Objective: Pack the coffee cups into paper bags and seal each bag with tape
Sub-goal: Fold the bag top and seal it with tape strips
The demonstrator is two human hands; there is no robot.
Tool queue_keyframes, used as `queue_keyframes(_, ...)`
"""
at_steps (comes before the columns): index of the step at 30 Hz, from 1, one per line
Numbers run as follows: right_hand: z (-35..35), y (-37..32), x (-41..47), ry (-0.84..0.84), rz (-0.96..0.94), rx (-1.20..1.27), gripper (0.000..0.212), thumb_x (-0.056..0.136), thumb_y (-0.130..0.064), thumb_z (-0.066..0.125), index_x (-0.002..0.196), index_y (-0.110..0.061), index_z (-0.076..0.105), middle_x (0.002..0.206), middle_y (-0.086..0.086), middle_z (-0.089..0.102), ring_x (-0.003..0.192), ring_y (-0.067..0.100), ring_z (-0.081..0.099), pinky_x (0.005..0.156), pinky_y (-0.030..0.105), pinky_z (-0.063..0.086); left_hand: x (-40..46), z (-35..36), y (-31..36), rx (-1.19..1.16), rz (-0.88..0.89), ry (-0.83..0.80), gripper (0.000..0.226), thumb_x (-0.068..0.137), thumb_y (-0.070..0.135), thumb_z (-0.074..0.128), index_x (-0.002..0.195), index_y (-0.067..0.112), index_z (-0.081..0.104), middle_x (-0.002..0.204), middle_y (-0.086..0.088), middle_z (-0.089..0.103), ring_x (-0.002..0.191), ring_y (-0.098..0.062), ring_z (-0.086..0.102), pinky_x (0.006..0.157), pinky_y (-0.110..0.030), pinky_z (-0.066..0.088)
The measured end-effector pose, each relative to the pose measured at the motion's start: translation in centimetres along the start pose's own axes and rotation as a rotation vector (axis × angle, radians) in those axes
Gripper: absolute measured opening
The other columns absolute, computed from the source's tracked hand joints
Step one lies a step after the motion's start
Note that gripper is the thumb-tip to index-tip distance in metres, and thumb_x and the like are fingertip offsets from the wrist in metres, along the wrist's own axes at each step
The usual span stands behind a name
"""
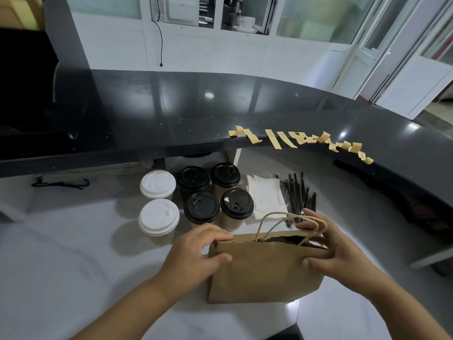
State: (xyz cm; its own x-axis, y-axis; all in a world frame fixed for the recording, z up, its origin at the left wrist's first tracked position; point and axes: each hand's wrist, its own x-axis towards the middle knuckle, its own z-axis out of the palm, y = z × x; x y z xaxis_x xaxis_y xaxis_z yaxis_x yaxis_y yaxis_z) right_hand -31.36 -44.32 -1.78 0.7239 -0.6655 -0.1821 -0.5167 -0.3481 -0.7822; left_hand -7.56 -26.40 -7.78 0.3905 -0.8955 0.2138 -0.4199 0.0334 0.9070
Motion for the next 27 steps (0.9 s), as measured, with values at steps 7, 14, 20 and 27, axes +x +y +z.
queue_keyframes(7,-2.8,-3.6,1.5,0.015,-0.119,0.030,0.067,0.073,-0.066,0.062,0.133,-0.039,0.044,0.121,-0.022,0.060,0.113,-0.002,0.056,0.090,0.023,0.047,1.3,-0.2,-0.1,0.016,0.024,-0.023,0.043,0.066,0.044,0.070,0.108,0.044,0.062,0.111,0.026,0.061,0.104,0.003,0.059,0.090,-0.008,0.040)
queue_keyframes(14,-2.8,-10.3,8.1,0.037,-0.262,-0.046,0.030,0.090,-0.020,0.060,0.120,-0.026,0.061,0.116,-0.015,0.065,0.101,-0.001,0.063,0.084,0.020,0.052,3.5,-0.1,0.0,-0.011,0.020,-0.094,0.038,0.067,0.036,0.076,0.100,0.050,0.066,0.105,0.023,0.064,0.101,-0.001,0.062,0.089,-0.013,0.044)
queue_keyframes(20,-1.2,-13.0,18.1,0.079,-0.362,-0.423,0.045,0.089,-0.021,0.064,0.133,-0.017,0.053,0.129,0.004,0.054,0.122,0.023,0.042,0.105,0.032,0.031,4.2,-0.4,-0.3,-0.048,-0.008,-0.131,0.037,0.067,0.033,0.076,0.101,0.044,0.067,0.106,0.021,0.064,0.101,-0.003,0.062,0.090,-0.018,0.046)
queue_keyframes(27,-0.5,-14.8,23.9,-0.029,-0.260,-0.752,0.065,0.087,0.001,0.043,0.145,-0.029,0.034,0.137,0.001,0.047,0.122,0.031,0.035,0.103,0.047,0.035,4.3,-0.6,-0.4,-0.039,-0.025,-0.150,0.036,0.063,0.040,0.078,0.095,0.052,0.067,0.104,0.023,0.064,0.100,0.000,0.062,0.090,-0.016,0.045)
